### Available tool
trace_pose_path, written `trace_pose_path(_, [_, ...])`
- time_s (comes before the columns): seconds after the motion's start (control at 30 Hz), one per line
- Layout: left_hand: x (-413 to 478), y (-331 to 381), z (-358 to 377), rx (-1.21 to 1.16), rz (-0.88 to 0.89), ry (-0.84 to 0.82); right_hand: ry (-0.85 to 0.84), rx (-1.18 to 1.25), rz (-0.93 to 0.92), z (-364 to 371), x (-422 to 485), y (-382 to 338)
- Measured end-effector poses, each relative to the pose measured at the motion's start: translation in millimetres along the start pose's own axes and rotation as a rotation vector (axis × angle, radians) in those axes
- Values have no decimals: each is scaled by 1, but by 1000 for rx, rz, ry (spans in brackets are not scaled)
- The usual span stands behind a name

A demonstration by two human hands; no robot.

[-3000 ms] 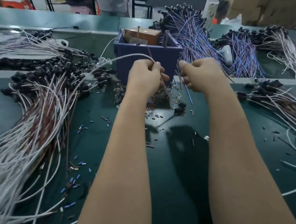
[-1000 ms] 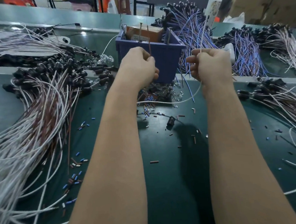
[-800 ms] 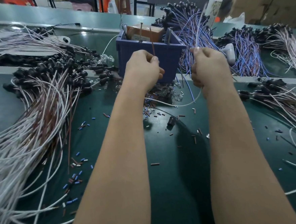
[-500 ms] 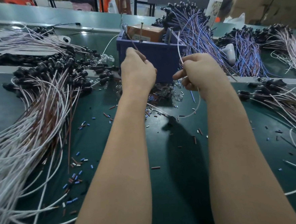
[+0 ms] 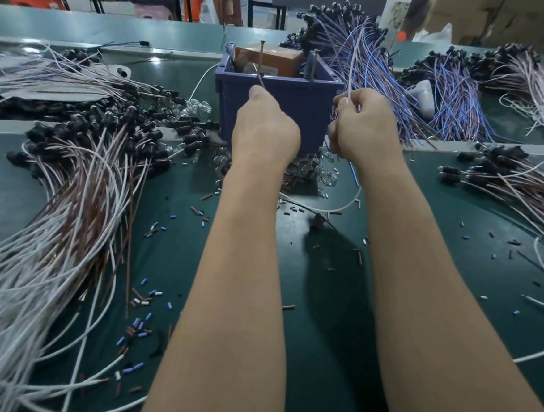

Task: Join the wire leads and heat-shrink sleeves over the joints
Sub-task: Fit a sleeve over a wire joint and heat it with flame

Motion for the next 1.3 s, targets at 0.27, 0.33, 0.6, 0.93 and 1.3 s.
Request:
trace_pose_path(0.27, [-4, -5, 5, -14, 7, 71, 74, -197, -97, -5, -4, -6])
trace_pose_path(0.33, [-4, -5, 4, -25, 20, 87, 55, -171, -118, -3, -5, -9])
trace_pose_path(0.6, [-6, -3, 1, -22, 30, 153, -79, -131, -92, 5, -8, -6])
trace_pose_path(0.93, [-5, -2, 7, -12, 52, 98, -71, -109, -82, 2, -7, -7])
trace_pose_path(1.3, [-6, 0, 10, -8, 64, 67, -63, -111, -89, -1, -7, -9])
Point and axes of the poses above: each hand's wrist, its own x-axis towards the middle knuckle, its own z-axis out of the palm, y = z × x, the point moved 7 cm from there along x, towards the middle knuckle, and after that the axes turned 1 degree about y, right-handed, at the moved point
